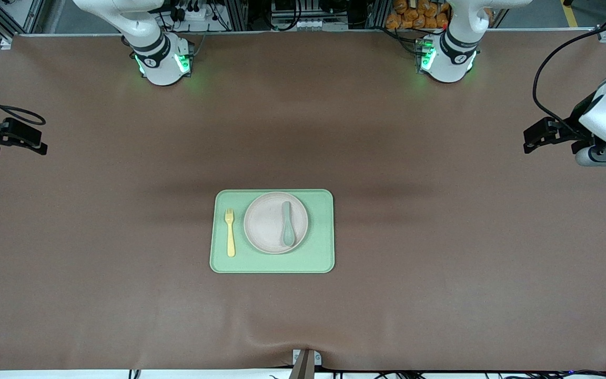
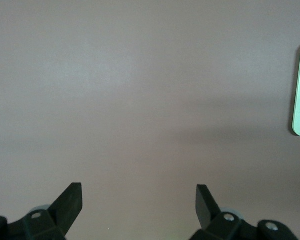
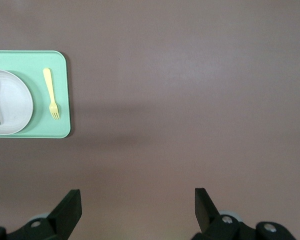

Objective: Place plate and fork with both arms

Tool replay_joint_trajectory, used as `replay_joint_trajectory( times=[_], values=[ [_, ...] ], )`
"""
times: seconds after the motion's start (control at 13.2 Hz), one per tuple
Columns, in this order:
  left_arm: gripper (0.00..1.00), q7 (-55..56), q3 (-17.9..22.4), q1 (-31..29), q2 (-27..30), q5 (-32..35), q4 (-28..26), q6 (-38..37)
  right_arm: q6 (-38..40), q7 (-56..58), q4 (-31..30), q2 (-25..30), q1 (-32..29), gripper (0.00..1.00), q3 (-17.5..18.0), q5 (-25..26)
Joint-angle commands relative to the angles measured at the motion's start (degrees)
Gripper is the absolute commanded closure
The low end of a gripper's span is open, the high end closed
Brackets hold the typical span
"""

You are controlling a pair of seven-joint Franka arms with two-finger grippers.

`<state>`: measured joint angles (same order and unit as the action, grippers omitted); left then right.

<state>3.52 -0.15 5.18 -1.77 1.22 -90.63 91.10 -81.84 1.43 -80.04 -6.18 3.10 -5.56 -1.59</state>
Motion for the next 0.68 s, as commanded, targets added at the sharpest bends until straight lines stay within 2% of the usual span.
replay_joint_trajectory(
  times=[0.0, 0.45, 0.61],
  values=[
    [0.00, -0.2, 0.1, -0.3, -0.2, -1.0, 1.1, -0.3, 3.3, -5.5, 2.4, -0.5, 0.4, 0.00, 0.3, 0.8],
    [0.00, 0.3, 0.0, 0.4, -0.3, -0.8, 1.1, -0.4, 2.9, -4.8, 2.9, -1.2, 0.2, 0.00, 0.3, 0.4],
    [0.00, 0.1, 0.0, 0.3, -0.3, -0.8, 1.1, -0.3, 0.3, -4.8, 2.2, -1.5, 0.0, 0.00, 0.2, 0.4]
  ],
)
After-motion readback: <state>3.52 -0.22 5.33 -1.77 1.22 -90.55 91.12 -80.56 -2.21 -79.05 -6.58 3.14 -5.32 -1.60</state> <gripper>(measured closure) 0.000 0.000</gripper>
